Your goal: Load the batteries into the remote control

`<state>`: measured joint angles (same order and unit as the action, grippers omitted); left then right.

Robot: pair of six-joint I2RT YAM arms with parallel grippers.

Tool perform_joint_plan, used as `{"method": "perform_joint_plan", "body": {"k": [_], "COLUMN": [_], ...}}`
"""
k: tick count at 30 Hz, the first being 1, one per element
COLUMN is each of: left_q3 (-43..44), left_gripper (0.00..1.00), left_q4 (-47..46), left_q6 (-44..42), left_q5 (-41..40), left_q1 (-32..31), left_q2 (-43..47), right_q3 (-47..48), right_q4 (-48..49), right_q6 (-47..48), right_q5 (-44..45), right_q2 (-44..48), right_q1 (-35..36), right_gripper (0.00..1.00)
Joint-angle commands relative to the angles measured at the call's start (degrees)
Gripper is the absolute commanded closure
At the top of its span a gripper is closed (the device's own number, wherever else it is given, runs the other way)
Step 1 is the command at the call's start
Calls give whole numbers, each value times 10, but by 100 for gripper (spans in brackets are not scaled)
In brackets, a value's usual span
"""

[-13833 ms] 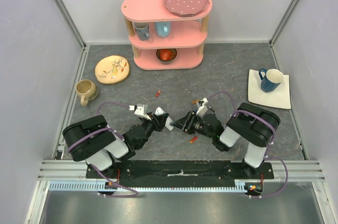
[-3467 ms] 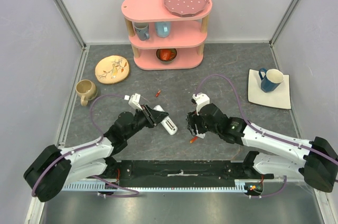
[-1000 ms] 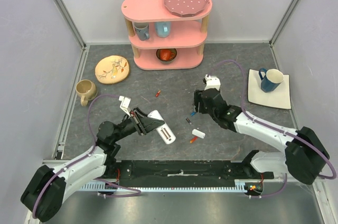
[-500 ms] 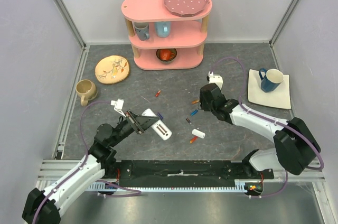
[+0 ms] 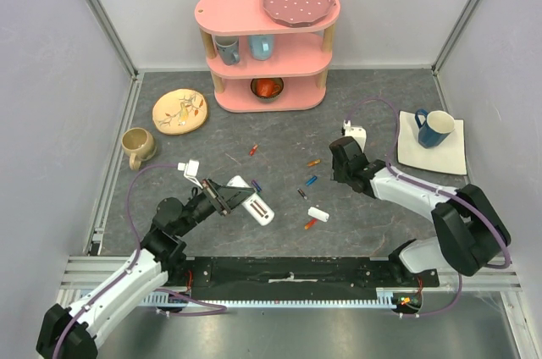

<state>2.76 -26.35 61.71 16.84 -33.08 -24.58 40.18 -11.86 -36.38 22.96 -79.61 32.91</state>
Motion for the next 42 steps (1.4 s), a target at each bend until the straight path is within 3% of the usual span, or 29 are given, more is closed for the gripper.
{"method": "perform_joint_plan", "body": {"k": [1, 11, 24, 29, 33, 37, 42], "left_q3": [-61, -50, -50, -57, -55, -53, -54], "left_gripper": [98, 98, 98, 98, 98, 98, 98], "left_q4": [-39, -55, -63, -63, -52, -38, -28], "left_q6": [-5, -15, -14, -9, -12, -17, -19], "left_q5": [13, 20, 26, 28, 32, 28, 34], "left_q1": [4, 4, 3, 4, 4, 4, 3], "left_q2": [-20, -50, -57, -41, -22, 3, 21], "right_q3": [-3, 3, 20, 28, 32, 88, 160], "right_q4": [4, 17, 22, 19, 42, 10, -33], "right_q6": [9, 34, 108, 126, 161, 229, 391], "right_q5": [5, -9, -48, -81, -136, -169, -171], "right_q2": [-19, -61, -91, -104, -56, -34, -47], "right_q1": [-12, -30, -35, -35, -31, -9, 35], "right_gripper": [52, 52, 61, 82, 100, 100, 100]}}
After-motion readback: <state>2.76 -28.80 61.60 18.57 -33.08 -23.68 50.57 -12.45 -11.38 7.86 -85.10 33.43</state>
